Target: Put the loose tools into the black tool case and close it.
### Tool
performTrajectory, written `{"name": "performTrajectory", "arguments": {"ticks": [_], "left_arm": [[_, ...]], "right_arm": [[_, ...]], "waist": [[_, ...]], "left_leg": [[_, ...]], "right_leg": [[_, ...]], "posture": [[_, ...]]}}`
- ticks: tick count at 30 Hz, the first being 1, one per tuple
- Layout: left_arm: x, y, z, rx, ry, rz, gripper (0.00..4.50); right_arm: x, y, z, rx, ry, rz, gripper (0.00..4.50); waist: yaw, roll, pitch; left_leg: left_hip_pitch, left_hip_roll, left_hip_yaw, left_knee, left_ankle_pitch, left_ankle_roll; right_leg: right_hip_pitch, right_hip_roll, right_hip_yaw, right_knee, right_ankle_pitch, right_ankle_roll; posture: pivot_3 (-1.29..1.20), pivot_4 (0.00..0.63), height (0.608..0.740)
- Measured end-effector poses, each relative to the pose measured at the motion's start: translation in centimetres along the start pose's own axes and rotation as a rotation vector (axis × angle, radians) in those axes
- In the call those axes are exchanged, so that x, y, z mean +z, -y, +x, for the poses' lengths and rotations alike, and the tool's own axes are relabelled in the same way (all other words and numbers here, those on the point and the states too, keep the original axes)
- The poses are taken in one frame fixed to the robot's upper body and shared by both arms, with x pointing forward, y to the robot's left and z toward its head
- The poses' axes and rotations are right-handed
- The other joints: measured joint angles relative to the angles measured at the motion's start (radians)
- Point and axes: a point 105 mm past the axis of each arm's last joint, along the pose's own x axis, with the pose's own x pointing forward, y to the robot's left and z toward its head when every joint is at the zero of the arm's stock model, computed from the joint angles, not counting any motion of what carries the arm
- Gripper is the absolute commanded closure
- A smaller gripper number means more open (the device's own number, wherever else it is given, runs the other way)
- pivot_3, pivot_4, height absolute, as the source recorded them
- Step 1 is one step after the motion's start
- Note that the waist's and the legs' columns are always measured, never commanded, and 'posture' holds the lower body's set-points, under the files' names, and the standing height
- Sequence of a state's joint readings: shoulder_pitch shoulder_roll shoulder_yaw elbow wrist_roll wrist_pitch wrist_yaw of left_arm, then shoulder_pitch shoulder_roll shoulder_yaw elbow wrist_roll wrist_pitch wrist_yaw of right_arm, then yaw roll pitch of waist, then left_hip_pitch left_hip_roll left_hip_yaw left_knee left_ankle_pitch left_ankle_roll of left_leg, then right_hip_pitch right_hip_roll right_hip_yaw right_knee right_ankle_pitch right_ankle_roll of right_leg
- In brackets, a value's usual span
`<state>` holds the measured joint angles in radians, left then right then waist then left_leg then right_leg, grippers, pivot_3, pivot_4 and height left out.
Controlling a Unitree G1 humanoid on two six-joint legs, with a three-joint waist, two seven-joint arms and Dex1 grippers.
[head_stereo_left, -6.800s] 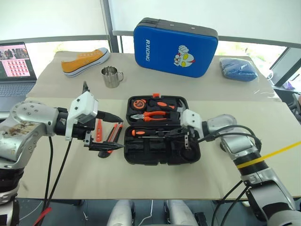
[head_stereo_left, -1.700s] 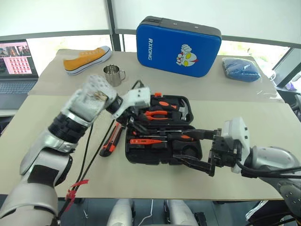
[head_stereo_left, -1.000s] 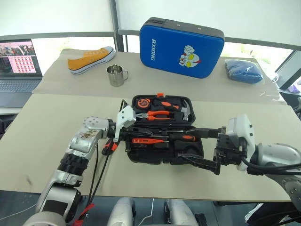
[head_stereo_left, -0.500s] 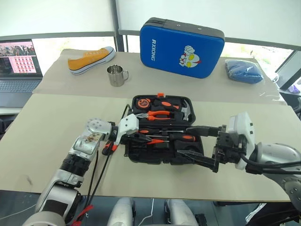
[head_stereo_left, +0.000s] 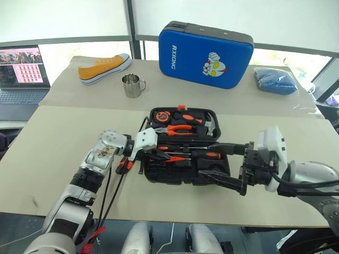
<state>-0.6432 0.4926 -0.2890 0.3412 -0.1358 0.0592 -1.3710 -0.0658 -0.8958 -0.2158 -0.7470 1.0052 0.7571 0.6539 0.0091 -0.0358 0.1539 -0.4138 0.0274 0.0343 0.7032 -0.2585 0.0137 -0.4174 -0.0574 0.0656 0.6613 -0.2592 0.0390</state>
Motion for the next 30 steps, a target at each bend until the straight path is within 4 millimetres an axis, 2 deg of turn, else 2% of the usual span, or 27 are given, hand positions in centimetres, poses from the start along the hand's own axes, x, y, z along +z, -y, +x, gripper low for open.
{"name": "performTrajectory", "arguments": {"ticks": [5, 9, 30], "left_arm": [[0.0, -0.2, 0.4, 0.014, -0.007, 0.034, 4.42], [-0.3, -0.9, 0.6, 0.038, -0.013, 0.029, 4.42], [-0.4, -0.5, 1.0, 0.006, -0.050, 0.156, 4.42]], "right_arm": [[0.0, 0.2, -0.1, -0.011, 0.001, 0.005, 0.00], [0.0, 0.2, -0.1, -0.012, 0.002, 0.005, 0.00], [0.0, 0.2, 0.0, -0.009, 0.005, 0.005, 0.00]], "waist": [[0.004, 0.000, 0.000], [0.006, 0.001, 0.000], [0.005, 0.003, -0.002]], "left_leg": [[0.001, 0.000, 0.000, 0.000, 0.000, 0.000], [0.010, 0.000, -0.001, -0.001, -0.001, 0.002], [0.011, 0.001, -0.001, -0.001, -0.001, 0.002]], "right_leg": [[0.002, 0.000, 0.000, -0.001, 0.000, 0.000], [0.014, 0.000, -0.002, -0.006, 0.000, 0.001], [0.014, 0.000, -0.002, -0.007, 0.000, 0.001]], "posture": [[0.00, 0.150, 0.739], [0.00, 0.150, 0.739], [0.00, 0.150, 0.739]]}}
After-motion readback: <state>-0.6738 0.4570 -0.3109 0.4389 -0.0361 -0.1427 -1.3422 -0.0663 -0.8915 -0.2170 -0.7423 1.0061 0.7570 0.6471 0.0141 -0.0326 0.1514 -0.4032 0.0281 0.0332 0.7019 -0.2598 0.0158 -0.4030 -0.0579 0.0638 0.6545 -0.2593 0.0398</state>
